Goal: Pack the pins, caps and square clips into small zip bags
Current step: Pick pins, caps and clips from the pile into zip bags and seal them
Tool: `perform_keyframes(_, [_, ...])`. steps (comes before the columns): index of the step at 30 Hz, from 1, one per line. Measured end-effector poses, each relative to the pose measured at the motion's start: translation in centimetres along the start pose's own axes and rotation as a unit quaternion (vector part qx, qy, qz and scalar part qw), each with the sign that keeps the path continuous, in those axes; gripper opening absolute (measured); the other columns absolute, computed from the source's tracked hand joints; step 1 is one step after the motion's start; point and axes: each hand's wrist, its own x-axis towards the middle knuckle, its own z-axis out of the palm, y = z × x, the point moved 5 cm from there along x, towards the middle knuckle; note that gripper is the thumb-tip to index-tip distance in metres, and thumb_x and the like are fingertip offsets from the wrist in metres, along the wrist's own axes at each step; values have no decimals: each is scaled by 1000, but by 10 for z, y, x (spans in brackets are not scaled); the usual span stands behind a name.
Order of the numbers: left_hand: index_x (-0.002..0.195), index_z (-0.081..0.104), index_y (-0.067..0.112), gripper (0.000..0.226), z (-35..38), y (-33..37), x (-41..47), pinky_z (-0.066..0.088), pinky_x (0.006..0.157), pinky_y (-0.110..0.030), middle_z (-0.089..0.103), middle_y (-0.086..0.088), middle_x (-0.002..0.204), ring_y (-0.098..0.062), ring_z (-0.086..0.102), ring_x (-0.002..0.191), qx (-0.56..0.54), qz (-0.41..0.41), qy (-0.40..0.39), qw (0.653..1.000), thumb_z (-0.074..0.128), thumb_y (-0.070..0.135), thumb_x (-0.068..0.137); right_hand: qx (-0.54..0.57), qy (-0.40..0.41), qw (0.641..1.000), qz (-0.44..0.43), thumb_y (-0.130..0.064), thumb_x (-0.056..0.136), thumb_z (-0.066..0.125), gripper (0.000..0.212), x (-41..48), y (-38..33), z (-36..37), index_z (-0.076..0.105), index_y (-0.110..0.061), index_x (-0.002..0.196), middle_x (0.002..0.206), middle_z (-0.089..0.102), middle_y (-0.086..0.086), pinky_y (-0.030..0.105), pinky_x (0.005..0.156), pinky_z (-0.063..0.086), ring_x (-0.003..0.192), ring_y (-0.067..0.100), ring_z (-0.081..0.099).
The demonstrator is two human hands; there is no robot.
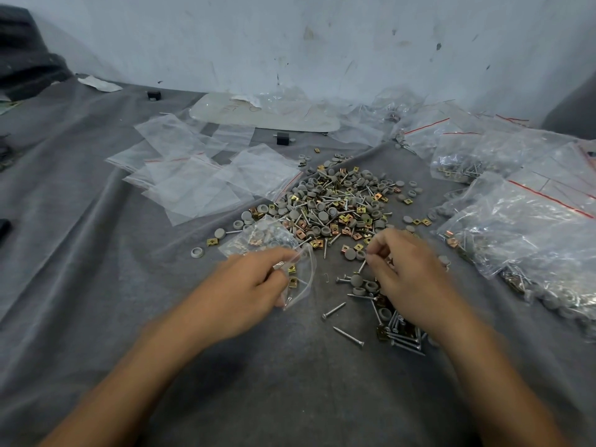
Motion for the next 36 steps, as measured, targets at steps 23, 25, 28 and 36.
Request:
perform_keyframes(23, [138, 56, 37, 53, -2, -1, 1, 55, 90, -36, 73, 17, 78, -1, 67, 80, 13, 8, 1, 1000, 32, 37, 90, 115, 57, 991, -37, -31, 99, 60, 7, 5, -19, 8, 65, -27, 103, 95, 60, -16, 19, 70, 41, 85, 0, 58])
perform_keyframes(25, [138, 56, 37, 53, -2, -1, 1, 54, 91, -36, 73, 18, 78, 0, 66, 81, 18, 8, 0, 1000, 32, 37, 90, 100, 90, 987, -90, -29, 98, 62, 9, -3, -34, 10, 65, -24, 104, 98, 58, -17, 20, 75, 43, 87, 3, 56])
perform_keyframes(28, [136, 56, 38, 52, -3, -2, 1, 54, 89, -36, 73, 18, 78, -1, 66, 80, 22, 7, 4, 1000, 32, 37, 90, 80, 111, 980, -145, -30, 97, 62, 15, -10, -51, 17, 66, -18, 105, 98, 58, -10, 22, 79, 45, 92, 8, 55])
perform_keyframes(36, [133, 58, 39, 49, -5, -2, 2, 54, 92, -38, 74, 17, 77, 1, 66, 83, 1, 13, 19, 1000, 36, 37, 89, 39, 38, 982, -183, -39, 92, 65, 24, -15, -66, 43, 70, -16, 93, 91, 61, -8, 36, 73, 52, 85, 13, 56])
